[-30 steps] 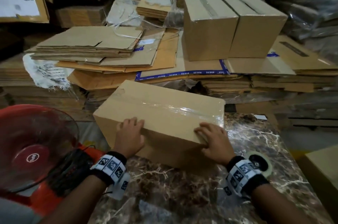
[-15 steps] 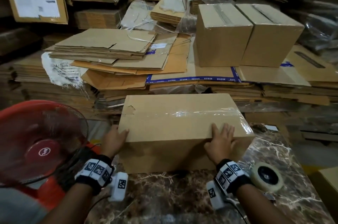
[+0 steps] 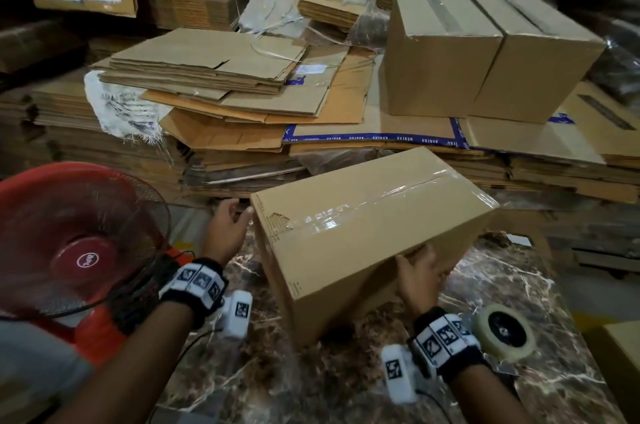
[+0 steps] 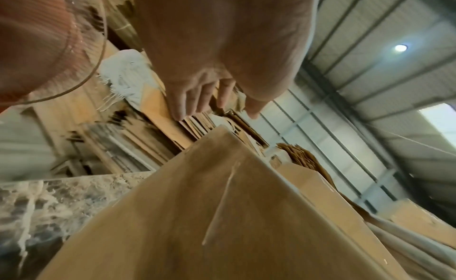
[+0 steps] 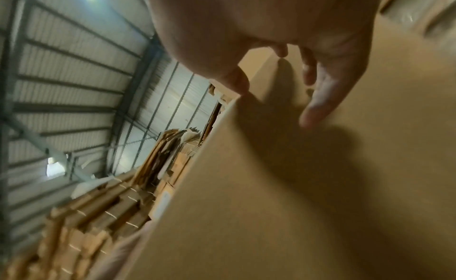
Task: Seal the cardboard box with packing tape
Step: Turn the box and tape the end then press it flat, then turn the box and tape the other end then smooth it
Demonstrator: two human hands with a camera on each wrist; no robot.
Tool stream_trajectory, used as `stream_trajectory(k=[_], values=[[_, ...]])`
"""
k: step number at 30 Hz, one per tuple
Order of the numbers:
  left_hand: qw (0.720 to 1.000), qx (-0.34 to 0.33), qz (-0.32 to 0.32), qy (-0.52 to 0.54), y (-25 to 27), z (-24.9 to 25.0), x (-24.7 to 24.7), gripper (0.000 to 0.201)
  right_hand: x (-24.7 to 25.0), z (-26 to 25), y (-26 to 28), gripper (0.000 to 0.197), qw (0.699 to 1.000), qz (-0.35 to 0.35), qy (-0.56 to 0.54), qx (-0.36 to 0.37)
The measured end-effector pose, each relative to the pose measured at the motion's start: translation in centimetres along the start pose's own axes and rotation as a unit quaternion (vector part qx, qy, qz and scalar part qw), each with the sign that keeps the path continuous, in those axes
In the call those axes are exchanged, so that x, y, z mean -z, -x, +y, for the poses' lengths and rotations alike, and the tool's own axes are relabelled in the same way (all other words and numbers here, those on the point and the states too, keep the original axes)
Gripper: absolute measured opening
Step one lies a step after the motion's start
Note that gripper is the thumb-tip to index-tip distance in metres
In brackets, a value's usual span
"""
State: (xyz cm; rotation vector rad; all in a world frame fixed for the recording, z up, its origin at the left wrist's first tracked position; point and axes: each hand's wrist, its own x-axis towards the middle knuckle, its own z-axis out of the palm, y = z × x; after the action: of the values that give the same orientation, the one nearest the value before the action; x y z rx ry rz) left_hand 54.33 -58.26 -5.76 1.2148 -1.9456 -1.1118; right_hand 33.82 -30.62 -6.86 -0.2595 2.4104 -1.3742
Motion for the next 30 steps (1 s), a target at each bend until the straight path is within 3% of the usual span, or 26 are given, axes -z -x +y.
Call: stream_trajectory(k=[3, 5, 7, 9, 12, 15, 19, 20, 22, 25, 27, 30], values=[[0.992, 0.033, -0.058, 0.103, -1.8, 0.8, -0.9, 0.049, -1.9, -0.4, 2.7, 0.075, 0.978, -0.113, -0.149, -0.089], [0.985, 0.044, -0.097, 0.134, -1.9, 1.2, -1.2, 0.05, -2.6, -0.1, 3.4, 0.091, 0.963, -0.169, -0.18, -0.104], [0.987, 0.025, -0.104, 0.121, -1.9, 0.8, -1.2, 0.037, -2.7, 0.9, 3.4, 0.109, 0.962, -0.192, -0.17, -0.09], [0.995, -0.007, -0.069, 0.075, -1.2, 0.3, -1.2, 0.023, -1.6, 2.2, 3.0, 0.108, 0.965, -0.174, -0.182, -0.071], [0.998, -0.017, -0.024, 0.055, 2.1, -0.3, -1.6, 0.029, 1.0, 3.5, 2.5, 0.088, 0.975, -0.129, -0.18, -0.035], [0.996, -0.008, -0.077, 0.048, 6.7, -0.1, -2.6, 0.034, 3.5, 3.0, 1.8, 0.044, 0.983, -0.063, -0.169, -0.026], [0.993, 0.013, -0.117, 0.029, 11.7, 1.2, -4.8, 0.016, 7.2, 2.6, 0.3, 0.017, 0.984, -0.117, -0.138, -0.006], [0.99, 0.012, -0.133, 0.043, 12.9, 1.9, -5.5, 0.018, 8.1, 2.5, 0.1, 0.015, 0.979, -0.146, -0.143, 0.009], [0.984, -0.001, -0.163, 0.066, 14.7, 3.3, -7.1, 0.027, 9.4, 3.1, -0.4, 0.029, 0.968, -0.192, -0.162, 0.029], [0.989, -0.025, -0.142, 0.011, 16.1, 4.1, -9.0, 0.037, 10.7, 3.8, -0.9, 0.037, 0.964, -0.191, -0.182, 0.041], [0.987, -0.07, -0.089, -0.117, 16.1, 4.8, -9.5, 0.049, 11.6, 5.2, -1.4, 0.041, 0.969, -0.158, -0.185, 0.045], [0.95, -0.183, -0.03, -0.253, 16.6, 7.7, -10.8, 0.056, 13.4, 8.9, -1.9, 0.033, 0.985, -0.033, -0.167, -0.008]])
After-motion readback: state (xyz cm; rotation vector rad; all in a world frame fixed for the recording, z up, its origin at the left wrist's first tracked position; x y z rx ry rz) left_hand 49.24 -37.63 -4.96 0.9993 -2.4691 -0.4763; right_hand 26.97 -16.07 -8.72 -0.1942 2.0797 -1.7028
